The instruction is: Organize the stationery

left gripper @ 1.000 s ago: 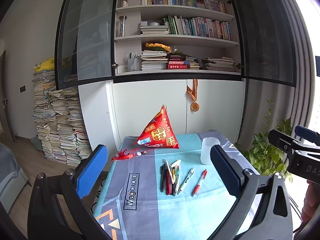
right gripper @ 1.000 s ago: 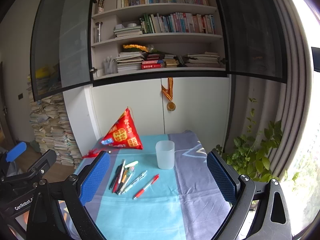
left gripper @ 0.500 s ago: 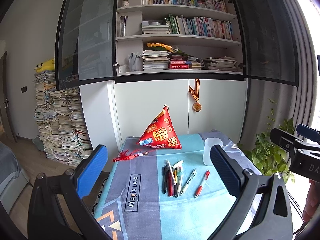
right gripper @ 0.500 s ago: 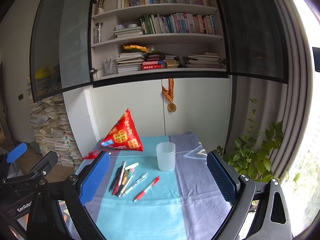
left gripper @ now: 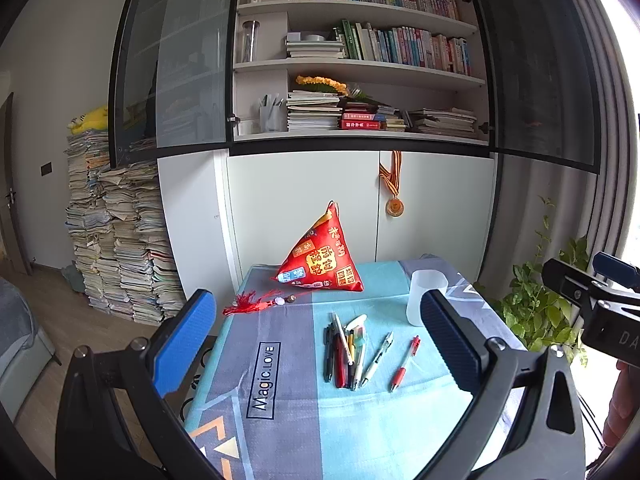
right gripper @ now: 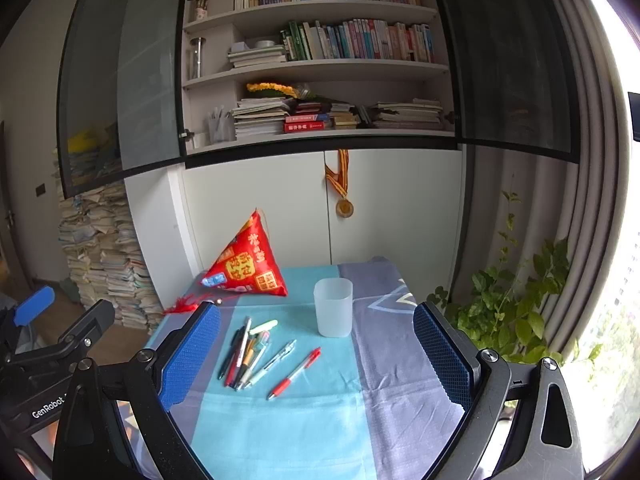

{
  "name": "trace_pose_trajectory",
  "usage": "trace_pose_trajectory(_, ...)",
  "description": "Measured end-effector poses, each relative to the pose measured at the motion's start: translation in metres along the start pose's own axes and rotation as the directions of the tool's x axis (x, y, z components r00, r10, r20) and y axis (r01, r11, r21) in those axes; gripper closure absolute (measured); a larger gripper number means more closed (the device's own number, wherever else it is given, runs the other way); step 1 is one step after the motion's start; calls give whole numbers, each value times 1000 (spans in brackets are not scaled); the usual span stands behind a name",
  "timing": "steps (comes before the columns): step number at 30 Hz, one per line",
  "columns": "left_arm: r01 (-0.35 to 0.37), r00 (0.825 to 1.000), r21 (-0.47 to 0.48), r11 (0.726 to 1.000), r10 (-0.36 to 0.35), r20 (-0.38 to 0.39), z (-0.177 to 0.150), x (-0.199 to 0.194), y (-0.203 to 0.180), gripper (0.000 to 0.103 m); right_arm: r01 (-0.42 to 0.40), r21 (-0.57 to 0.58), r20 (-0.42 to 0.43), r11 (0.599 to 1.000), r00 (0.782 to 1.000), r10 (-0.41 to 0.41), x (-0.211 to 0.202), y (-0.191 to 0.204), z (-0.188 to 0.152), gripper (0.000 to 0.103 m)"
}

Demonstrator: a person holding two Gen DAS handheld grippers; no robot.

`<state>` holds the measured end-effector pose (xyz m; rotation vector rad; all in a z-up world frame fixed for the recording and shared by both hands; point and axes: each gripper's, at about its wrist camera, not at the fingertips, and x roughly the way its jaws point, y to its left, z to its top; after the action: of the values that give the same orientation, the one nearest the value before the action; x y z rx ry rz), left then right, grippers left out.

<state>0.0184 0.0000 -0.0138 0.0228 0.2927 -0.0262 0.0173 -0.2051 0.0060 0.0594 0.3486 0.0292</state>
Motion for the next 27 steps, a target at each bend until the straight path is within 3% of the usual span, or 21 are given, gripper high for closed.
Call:
trace_pose_trajectory(13, -3, 1000, -12, 1000, 3, -21, -3, 11, 5, 1, -12, -12, -29, 1000, 999, 12, 10, 4, -3, 6)
trace_pose_trajectory(23, -7, 996, -32, 999, 5, -87, -10, 40, 13, 1, -43, -11, -79, 999, 996, 42, 33, 8, -8, 6)
trace_pose_trajectory(27, -11, 993, -21, 1000, 9, -114, -15, 55, 12, 1, -55, 6, -134, 998, 989, 55, 51, 8, -13, 20)
